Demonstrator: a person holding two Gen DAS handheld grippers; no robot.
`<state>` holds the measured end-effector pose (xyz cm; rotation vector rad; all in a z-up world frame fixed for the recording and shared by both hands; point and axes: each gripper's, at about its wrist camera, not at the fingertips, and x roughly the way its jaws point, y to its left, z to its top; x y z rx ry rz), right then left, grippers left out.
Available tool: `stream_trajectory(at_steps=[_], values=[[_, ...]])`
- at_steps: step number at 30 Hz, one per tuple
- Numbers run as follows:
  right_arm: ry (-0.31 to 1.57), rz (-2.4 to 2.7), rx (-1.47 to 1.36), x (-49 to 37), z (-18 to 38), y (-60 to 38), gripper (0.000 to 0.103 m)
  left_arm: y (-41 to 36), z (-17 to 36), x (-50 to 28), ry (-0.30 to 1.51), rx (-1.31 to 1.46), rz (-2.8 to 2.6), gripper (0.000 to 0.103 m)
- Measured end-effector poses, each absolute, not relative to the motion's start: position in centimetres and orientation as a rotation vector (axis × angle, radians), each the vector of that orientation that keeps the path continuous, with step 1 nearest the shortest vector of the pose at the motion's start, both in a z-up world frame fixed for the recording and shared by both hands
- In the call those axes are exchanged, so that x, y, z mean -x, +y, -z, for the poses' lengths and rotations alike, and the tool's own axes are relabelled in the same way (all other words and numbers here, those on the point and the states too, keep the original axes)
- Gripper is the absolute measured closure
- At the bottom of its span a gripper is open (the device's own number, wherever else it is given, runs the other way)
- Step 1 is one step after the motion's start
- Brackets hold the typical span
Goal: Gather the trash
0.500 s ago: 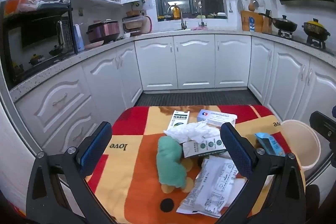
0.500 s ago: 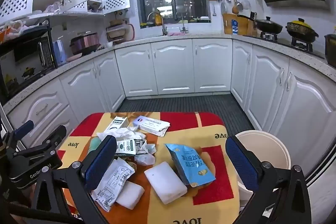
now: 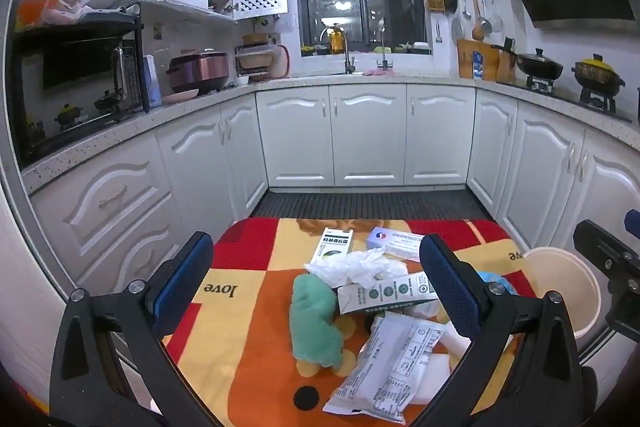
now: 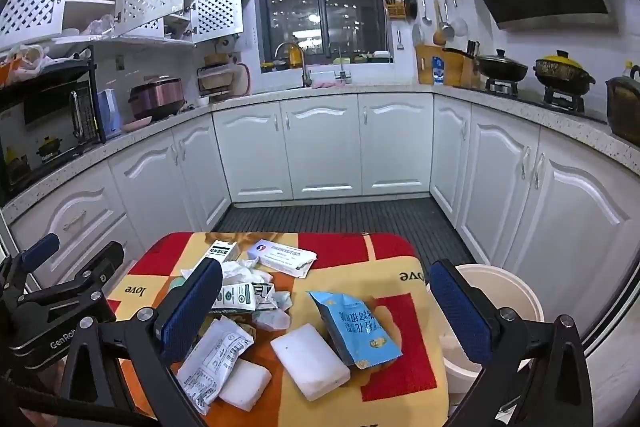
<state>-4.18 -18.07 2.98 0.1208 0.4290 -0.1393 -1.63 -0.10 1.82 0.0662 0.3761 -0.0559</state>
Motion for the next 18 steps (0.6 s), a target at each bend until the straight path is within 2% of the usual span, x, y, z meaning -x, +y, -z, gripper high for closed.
stream_trajectory(at_steps=[18], values=[[0.402, 0.145, -0.116, 4.46, -3.59, -17.97, 0.000, -0.01, -1.53, 1.79, 0.340, -0.022, 0.060, 0.001]])
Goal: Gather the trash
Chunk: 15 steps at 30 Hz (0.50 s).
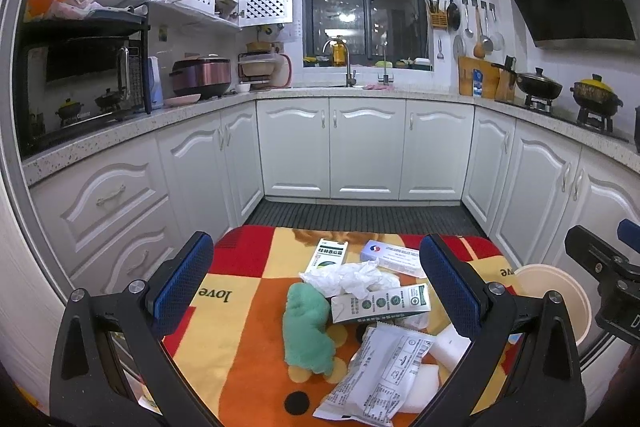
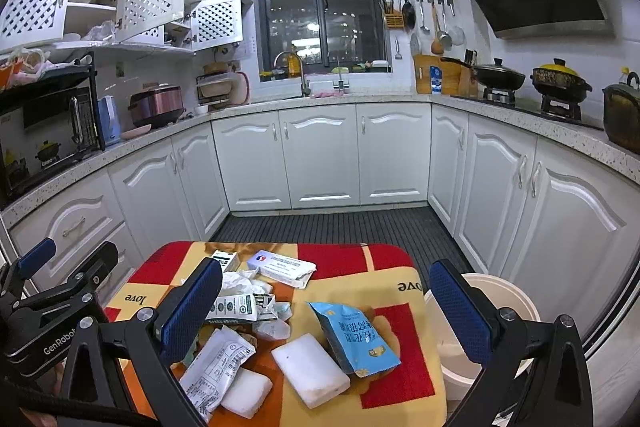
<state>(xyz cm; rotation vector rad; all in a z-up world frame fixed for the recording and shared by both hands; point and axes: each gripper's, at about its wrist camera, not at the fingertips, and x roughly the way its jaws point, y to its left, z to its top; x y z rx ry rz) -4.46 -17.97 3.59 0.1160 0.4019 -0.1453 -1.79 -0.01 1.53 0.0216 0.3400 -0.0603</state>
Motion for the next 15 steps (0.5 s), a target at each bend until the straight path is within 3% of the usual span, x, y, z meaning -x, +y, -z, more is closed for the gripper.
stream_trajectory(at_steps=[15], values=[[0.406, 0.147, -0.110, 4.31, -3.69, -17.78, 0.000, 0.11, -1.43, 1.87, 0.335, -0.013, 0.056, 0.001]])
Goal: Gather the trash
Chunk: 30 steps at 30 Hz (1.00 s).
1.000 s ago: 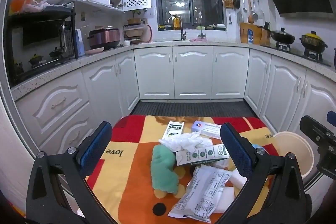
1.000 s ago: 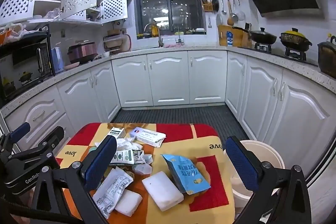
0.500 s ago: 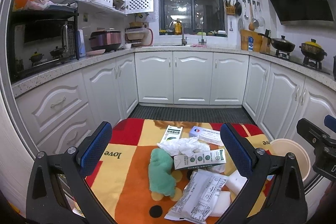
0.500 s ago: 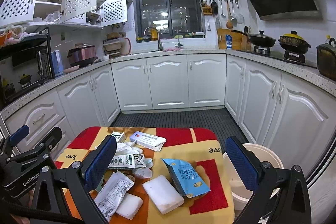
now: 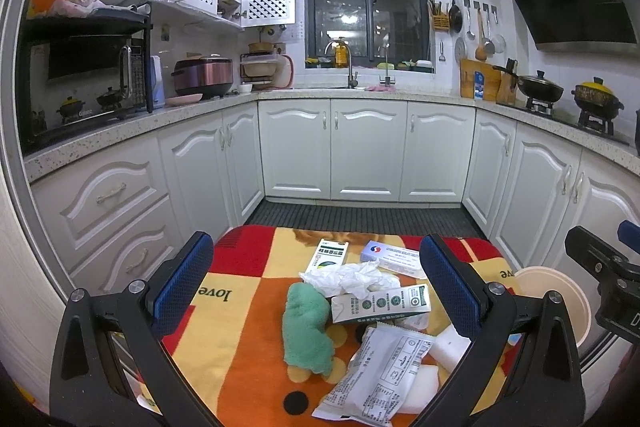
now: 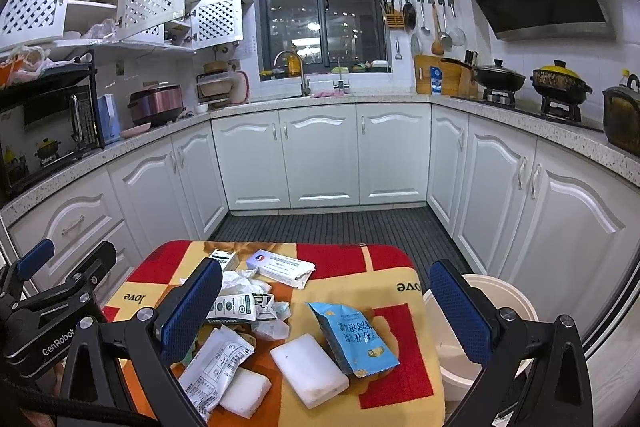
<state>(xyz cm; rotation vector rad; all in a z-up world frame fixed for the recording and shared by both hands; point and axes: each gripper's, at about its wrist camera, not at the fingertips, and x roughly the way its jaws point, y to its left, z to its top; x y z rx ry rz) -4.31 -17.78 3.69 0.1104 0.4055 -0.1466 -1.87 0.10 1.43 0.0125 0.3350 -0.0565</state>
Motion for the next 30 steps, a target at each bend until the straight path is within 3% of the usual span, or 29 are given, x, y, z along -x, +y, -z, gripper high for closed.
stream_trajectory(at_steps=[30], values=[[0.418, 0.154, -0.113, 4.42, -3.24, -18.09, 0.000, 0.10, -1.52, 2.12, 0.329, -0.002, 0.060, 0.001]])
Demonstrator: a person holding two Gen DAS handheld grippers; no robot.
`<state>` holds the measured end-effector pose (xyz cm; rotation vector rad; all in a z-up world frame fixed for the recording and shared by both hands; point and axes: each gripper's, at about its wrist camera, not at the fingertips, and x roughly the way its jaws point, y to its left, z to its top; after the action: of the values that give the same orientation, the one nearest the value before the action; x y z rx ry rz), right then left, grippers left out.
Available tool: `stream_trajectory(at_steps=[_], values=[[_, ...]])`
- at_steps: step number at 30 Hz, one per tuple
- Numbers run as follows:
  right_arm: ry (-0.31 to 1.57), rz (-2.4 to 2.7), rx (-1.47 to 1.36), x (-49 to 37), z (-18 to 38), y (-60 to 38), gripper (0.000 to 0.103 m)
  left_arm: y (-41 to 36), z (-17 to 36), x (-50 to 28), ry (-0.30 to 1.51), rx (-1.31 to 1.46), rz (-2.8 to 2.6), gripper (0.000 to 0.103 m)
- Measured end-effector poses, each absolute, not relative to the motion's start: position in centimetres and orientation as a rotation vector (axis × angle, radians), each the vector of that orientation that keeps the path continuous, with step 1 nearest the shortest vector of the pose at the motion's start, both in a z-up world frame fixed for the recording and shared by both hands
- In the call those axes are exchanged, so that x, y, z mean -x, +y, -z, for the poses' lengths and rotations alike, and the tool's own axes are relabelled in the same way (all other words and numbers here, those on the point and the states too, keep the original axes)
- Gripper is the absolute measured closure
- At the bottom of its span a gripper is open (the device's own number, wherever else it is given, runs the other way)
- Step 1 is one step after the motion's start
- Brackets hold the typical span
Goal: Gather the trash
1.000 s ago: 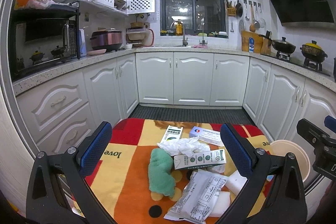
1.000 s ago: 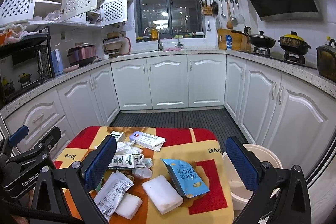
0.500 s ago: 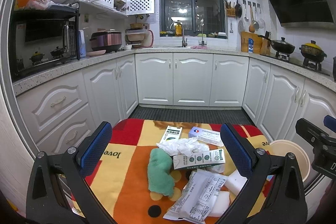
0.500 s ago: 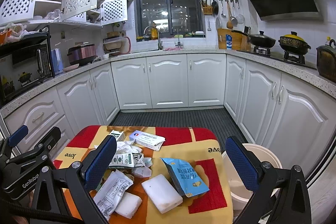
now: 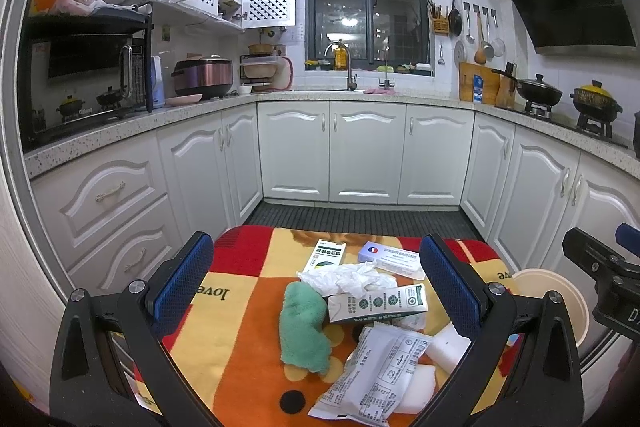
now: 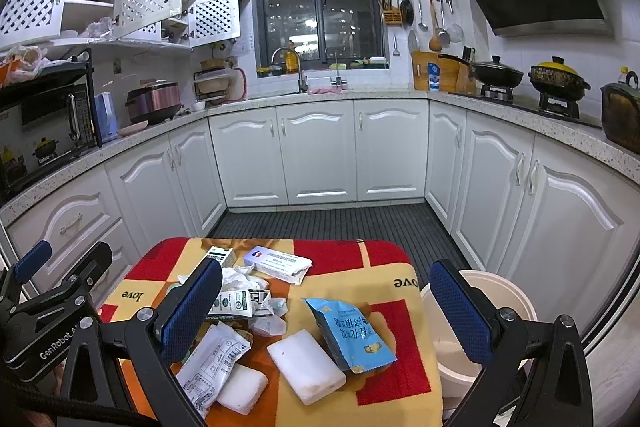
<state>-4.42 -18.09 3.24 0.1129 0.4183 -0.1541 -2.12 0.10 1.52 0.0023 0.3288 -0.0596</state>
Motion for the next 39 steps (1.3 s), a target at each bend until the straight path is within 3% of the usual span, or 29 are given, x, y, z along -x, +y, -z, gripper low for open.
stream_trajectory(at_steps=[39], values=[[0.444, 0.168, -0.120, 4.15, -3.04, -18.55, 0.000, -0.02, -0.93, 2.06, 0.333, 0.001, 0.071, 0.001]])
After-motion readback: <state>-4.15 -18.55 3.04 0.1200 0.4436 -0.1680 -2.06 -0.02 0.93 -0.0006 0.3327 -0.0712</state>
